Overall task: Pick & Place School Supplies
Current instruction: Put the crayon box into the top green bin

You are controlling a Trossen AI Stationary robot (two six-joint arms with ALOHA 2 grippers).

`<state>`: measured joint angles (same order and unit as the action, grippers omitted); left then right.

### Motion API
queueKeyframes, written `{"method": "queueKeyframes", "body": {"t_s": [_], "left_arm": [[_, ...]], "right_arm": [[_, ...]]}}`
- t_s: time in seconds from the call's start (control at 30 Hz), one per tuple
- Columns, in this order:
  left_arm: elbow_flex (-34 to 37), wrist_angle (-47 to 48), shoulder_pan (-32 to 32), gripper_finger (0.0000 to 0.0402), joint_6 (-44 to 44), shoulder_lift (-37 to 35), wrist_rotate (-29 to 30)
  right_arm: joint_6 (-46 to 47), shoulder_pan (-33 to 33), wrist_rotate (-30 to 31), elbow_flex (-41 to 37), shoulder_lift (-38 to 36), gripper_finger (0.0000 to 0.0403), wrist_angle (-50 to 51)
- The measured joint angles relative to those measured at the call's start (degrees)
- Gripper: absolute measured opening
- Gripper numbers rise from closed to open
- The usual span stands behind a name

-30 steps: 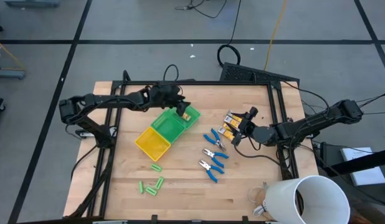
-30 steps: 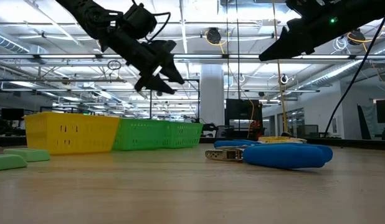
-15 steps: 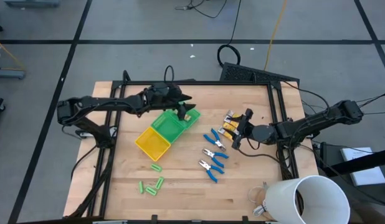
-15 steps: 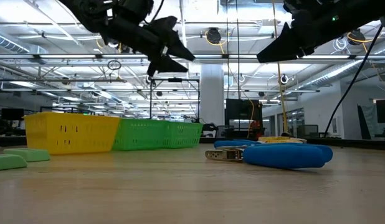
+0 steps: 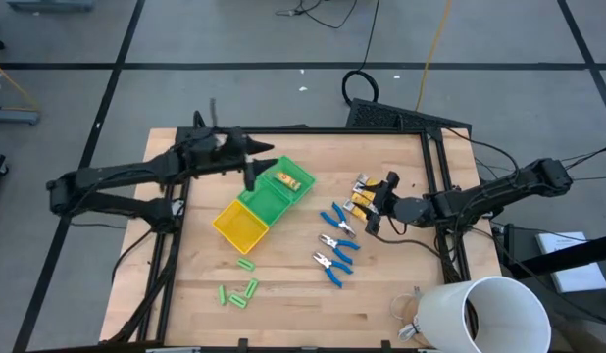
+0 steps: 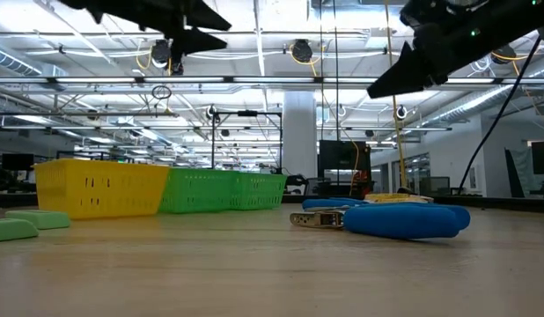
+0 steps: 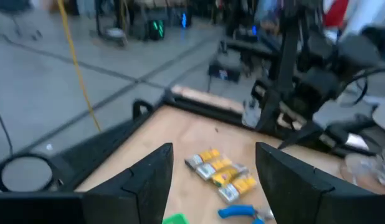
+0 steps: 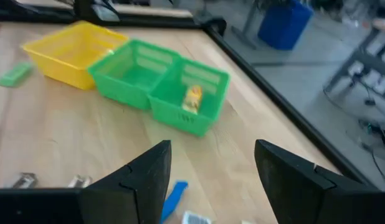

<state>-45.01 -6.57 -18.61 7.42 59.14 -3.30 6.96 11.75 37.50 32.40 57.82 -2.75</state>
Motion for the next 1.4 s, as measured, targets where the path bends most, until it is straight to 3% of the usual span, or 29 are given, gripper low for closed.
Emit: {"method": "queueKeyframes", "body": {"t_s": [0.27, 0.33, 0.47, 0.7, 0.97, 1.2, 1.4], "left_arm": [[12.3, -10.3, 0.0, 0.0236, 1.7, -6.6, 0.8], [14.1, -12.1, 0.0, 0.0236, 2.0, -6.9, 1.1], [17.2, -15.0, 0.0, 0.0231, 3.9, -6.6, 3.9], [18.4, -15.0, 0.0, 0.0219, 6.8, -4.0, 8.4], [18.4, -15.1, 0.0, 0.0216, 6.9, -0.6, 8.6], [18.3, -18.9, 0.0, 0.0232, 6.9, 2.7, 9.0], [18.3, -19.6, 0.0, 0.0239, 8.1, 3.3, 8.9]], "right_arm": [[12.5, -6.6, -3.4, 0.0, 0.0, 0.0222, 19.2], [13.9, -8.7, -4.7, -1.0, 0.2, 0.0222, 20.0], [12.9, -12.9, -5.0, -6.1, 0.2, 0.0222, 14.4], [9.1, -21.2, -11.2, -15.4, 0.2, 0.0222, 3.9], [8.6, -27.4, -12.3, -18.5, 0.2, 0.0222, 2.9], [2.9, -30.3, -16.9, -22.9, 0.2, 0.0222, -10.6], [-3.8, -33.6, -20.0, -23.7, 0.4, 0.0222, -12.1]]}}
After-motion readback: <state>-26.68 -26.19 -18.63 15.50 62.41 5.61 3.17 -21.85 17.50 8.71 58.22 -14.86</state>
